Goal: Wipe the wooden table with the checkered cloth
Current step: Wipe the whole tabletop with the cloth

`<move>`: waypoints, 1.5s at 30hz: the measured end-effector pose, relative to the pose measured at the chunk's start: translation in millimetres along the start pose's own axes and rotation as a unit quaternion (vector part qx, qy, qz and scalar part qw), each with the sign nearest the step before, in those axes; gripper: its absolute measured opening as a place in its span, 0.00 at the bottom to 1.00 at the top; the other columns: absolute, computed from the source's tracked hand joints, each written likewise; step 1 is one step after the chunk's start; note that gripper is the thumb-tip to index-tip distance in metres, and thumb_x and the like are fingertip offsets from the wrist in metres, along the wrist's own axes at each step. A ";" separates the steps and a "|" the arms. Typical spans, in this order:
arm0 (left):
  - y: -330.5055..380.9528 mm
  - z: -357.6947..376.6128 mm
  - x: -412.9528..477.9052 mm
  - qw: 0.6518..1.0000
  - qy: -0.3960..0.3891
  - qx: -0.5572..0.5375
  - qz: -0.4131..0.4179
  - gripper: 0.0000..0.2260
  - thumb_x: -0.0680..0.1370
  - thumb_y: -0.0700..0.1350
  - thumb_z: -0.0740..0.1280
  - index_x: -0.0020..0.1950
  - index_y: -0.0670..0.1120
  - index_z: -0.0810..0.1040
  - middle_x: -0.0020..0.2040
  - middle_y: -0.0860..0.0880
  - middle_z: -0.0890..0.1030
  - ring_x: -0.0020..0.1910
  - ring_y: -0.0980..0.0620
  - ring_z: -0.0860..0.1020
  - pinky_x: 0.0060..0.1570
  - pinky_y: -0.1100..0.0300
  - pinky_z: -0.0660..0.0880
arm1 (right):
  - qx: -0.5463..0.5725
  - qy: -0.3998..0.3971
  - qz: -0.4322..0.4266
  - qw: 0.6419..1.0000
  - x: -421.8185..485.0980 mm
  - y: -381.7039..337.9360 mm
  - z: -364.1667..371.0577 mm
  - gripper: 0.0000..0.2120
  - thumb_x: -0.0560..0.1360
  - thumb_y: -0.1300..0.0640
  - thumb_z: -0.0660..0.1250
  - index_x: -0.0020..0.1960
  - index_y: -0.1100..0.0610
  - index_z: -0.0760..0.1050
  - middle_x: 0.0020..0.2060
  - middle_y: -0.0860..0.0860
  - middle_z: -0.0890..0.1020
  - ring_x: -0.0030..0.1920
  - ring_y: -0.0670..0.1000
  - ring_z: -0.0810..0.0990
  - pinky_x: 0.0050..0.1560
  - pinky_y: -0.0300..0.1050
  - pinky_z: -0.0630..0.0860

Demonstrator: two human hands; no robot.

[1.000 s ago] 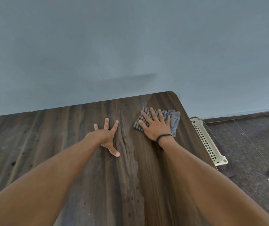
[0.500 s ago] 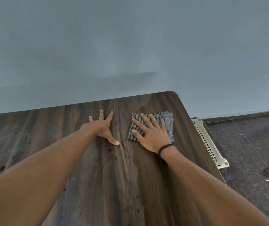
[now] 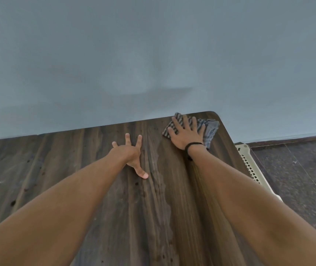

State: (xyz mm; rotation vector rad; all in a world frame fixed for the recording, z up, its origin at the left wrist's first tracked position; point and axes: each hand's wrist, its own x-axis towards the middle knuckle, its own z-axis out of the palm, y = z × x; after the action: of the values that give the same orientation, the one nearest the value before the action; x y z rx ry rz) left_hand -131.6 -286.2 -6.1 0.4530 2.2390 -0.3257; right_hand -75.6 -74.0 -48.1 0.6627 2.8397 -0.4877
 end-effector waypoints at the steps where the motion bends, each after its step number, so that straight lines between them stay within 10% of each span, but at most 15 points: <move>1: 1.4 -0.8 -0.4 1.000 0.000 0.003 0.000 0.70 0.58 0.68 0.77 0.70 0.55 0.19 0.72 0.42 0.21 0.73 0.27 0.34 0.73 0.32 0.45 | -0.017 0.003 -0.035 0.999 -3.5 -0.7 5.9 0.31 0.79 0.28 0.42 0.81 0.33 0.44 0.83 0.44 0.42 0.82 0.56 0.37 0.74 0.65 0.30; 4: 3.8 0.6 -3.7 1.000 -0.002 0.013 0.001 0.69 0.60 0.68 0.77 0.70 0.54 0.19 0.71 0.40 0.21 0.73 0.26 0.35 0.73 0.32 0.45 | -0.030 0.010 -0.082 0.996 -11.0 30.4 6.6 0.33 0.76 0.24 0.40 0.79 0.30 0.44 0.82 0.42 0.44 0.82 0.54 0.41 0.75 0.63 0.33; 8: 2.6 -0.5 -3.7 1.000 -0.001 0.005 0.005 0.69 0.60 0.67 0.77 0.71 0.53 0.19 0.71 0.40 0.21 0.74 0.26 0.37 0.73 0.32 0.46 | 0.021 0.021 0.056 0.998 20.1 18.5 -13.5 0.32 0.80 0.28 0.43 0.82 0.35 0.45 0.83 0.45 0.43 0.82 0.57 0.38 0.76 0.66 0.33; 13: 3.6 0.4 -8.3 1.000 0.002 -0.004 0.013 0.68 0.60 0.66 0.78 0.71 0.55 0.20 0.72 0.42 0.21 0.72 0.26 0.33 0.73 0.32 0.45 | -0.022 0.006 -0.081 0.996 2.2 15.9 7.9 0.32 0.78 0.26 0.40 0.80 0.31 0.44 0.82 0.42 0.44 0.82 0.54 0.40 0.76 0.64 0.33; 18: 2.3 -2.1 -11.5 1.000 0.008 -0.007 0.018 0.67 0.62 0.64 0.78 0.72 0.54 0.21 0.72 0.41 0.22 0.73 0.27 0.33 0.73 0.33 0.42 | 0.022 0.019 0.052 0.998 22.2 2.1 -8.6 0.31 0.81 0.30 0.43 0.82 0.36 0.44 0.83 0.46 0.42 0.82 0.57 0.37 0.76 0.66 0.32; 22: 1.4 0.6 -14.9 0.999 0.014 -0.016 0.028 0.68 0.61 0.65 0.78 0.73 0.55 0.23 0.73 0.43 0.23 0.73 0.26 0.34 0.73 0.32 0.48 | -0.023 0.013 -0.087 0.996 -1.6 -11.0 20.1 0.30 0.79 0.28 0.42 0.80 0.31 0.45 0.83 0.42 0.44 0.82 0.54 0.39 0.76 0.65 0.33; 26: -19.7 -3.1 -17.5 0.998 0.042 -0.022 0.030 0.65 0.62 0.65 0.78 0.76 0.57 0.27 0.77 0.45 0.28 0.75 0.29 0.36 0.73 0.33 0.45 | 0.018 0.004 0.007 1.000 7.9 -19.7 5.5 0.30 0.81 0.29 0.43 0.81 0.34 0.45 0.83 0.44 0.42 0.82 0.55 0.37 0.75 0.65 0.31; 31: -45.2 -3.2 -10.5 0.999 0.031 -0.041 0.014 0.65 0.61 0.66 0.78 0.74 0.61 0.25 0.75 0.47 0.25 0.74 0.28 0.36 0.73 0.32 0.49 | -0.052 -0.004 -0.151 0.987 -11.7 -24.9 26.3 0.30 0.78 0.26 0.39 0.79 0.29 0.43 0.82 0.42 0.43 0.82 0.54 0.39 0.73 0.61 0.29; 36: -46.2 -1.5 -7.1 0.998 0.037 -0.045 0.023 0.64 0.63 0.64 0.78 0.74 0.60 0.25 0.75 0.45 0.25 0.73 0.26 0.35 0.73 0.33 0.46 | 0.008 0.018 -0.010 1.000 9.0 -45.6 13.1 0.30 0.81 0.30 0.43 0.82 0.35 0.45 0.83 0.45 0.43 0.82 0.57 0.38 0.75 0.65 0.31; 41: -47.1 1.6 -8.0 0.997 0.052 -0.040 0.029 0.65 0.62 0.65 0.78 0.75 0.59 0.26 0.76 0.44 0.26 0.74 0.27 0.35 0.74 0.35 0.43 | -0.048 -0.006 -0.155 0.987 -10.9 -39.6 30.1 0.30 0.78 0.26 0.39 0.79 0.29 0.43 0.82 0.41 0.44 0.82 0.52 0.39 0.74 0.60 0.29; 45: -47.5 -1.4 -6.3 0.997 0.048 -0.047 0.025 0.65 0.63 0.64 0.78 0.75 0.58 0.26 0.75 0.44 0.26 0.73 0.28 0.34 0.74 0.34 0.43 | 0.014 0.011 -0.015 1.000 15.0 -54.7 13.3 0.30 0.81 0.30 0.43 0.81 0.34 0.45 0.83 0.43 0.43 0.82 0.55 0.37 0.76 0.63 0.32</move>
State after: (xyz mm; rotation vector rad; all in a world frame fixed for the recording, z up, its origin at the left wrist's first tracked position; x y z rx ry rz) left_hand -148.8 -329.9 3.6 0.4830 2.3210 -0.1747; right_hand -112.4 -119.0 -49.3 0.6344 2.8734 -0.5294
